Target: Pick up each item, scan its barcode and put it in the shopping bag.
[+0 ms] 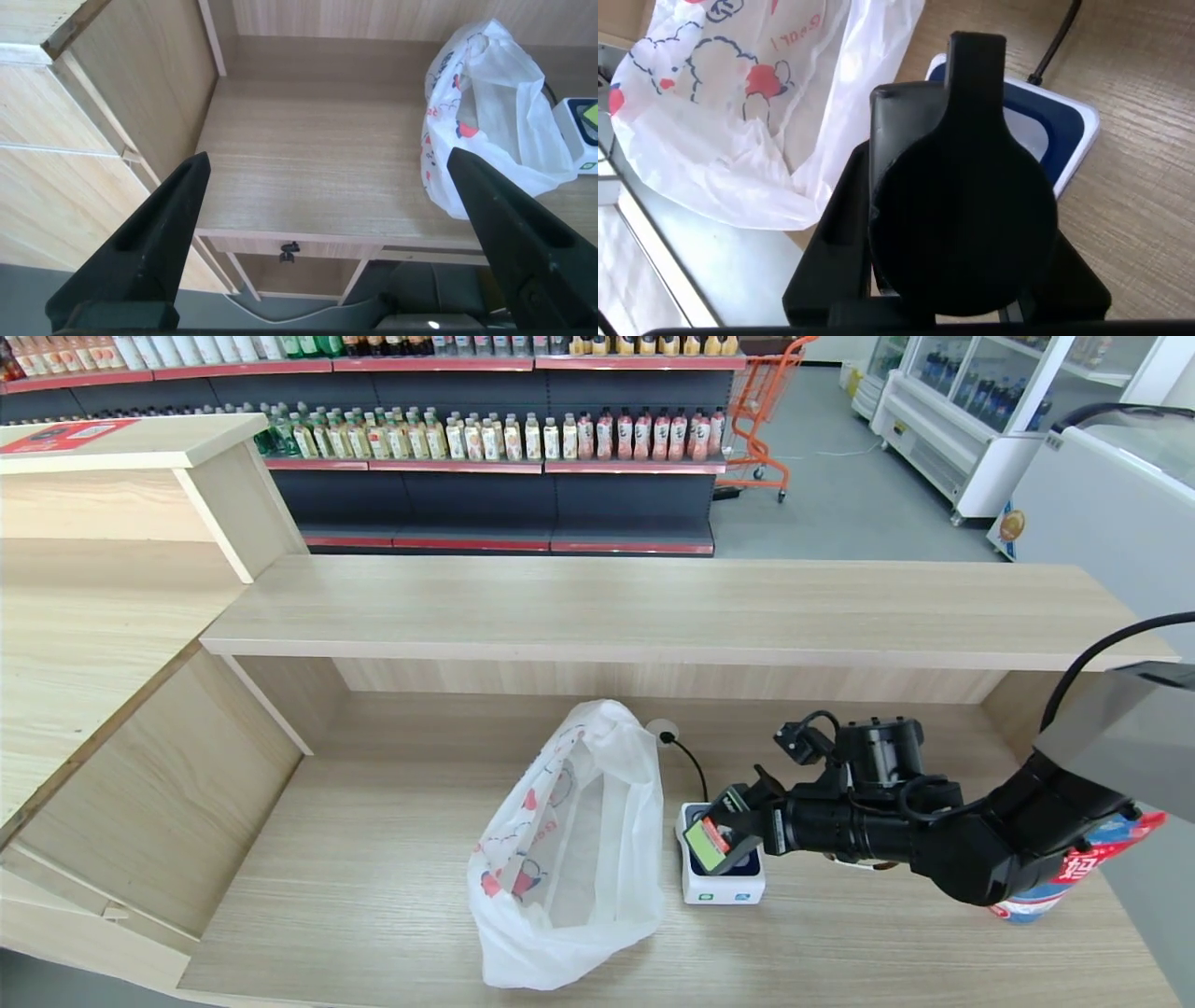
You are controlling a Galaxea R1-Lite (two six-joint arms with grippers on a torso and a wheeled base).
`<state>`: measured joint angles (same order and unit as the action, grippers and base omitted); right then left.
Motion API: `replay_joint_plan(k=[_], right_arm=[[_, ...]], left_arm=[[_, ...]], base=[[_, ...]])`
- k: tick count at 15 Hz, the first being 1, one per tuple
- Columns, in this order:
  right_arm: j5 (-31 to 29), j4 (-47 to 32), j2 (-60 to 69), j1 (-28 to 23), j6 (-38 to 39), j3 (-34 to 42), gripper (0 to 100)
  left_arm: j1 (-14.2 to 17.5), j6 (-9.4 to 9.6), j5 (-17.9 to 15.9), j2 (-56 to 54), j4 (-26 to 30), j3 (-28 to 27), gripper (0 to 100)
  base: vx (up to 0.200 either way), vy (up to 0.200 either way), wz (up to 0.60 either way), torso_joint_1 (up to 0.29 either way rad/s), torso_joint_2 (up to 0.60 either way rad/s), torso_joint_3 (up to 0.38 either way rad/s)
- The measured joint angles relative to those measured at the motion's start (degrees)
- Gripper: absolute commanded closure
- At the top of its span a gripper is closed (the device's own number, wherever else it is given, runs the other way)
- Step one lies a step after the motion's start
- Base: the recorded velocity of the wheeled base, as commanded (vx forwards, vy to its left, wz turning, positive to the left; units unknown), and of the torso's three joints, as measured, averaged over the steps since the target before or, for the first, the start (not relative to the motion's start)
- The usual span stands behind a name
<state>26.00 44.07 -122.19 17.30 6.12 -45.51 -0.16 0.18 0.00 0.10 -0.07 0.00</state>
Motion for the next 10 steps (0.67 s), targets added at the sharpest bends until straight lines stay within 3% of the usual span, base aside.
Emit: replay_joint_plan(k=[7,10], right_arm=[[0.0,-1.7,9.5,2.1,6.7,-0.4,100],[-1.4,-5.4,17.5,1.8,-9.4,2.6,100]], left_arm=[[0.0,-0.02,0.0,0.0,0.0,0.0,0],[0.0,-0.02,0.0,0.0,0.0,0.0,0]], base=[[0.0,0.0,0.0,0.0,0.0,0.0],[0.0,0.0,0.0,0.0,0.0,0.0]])
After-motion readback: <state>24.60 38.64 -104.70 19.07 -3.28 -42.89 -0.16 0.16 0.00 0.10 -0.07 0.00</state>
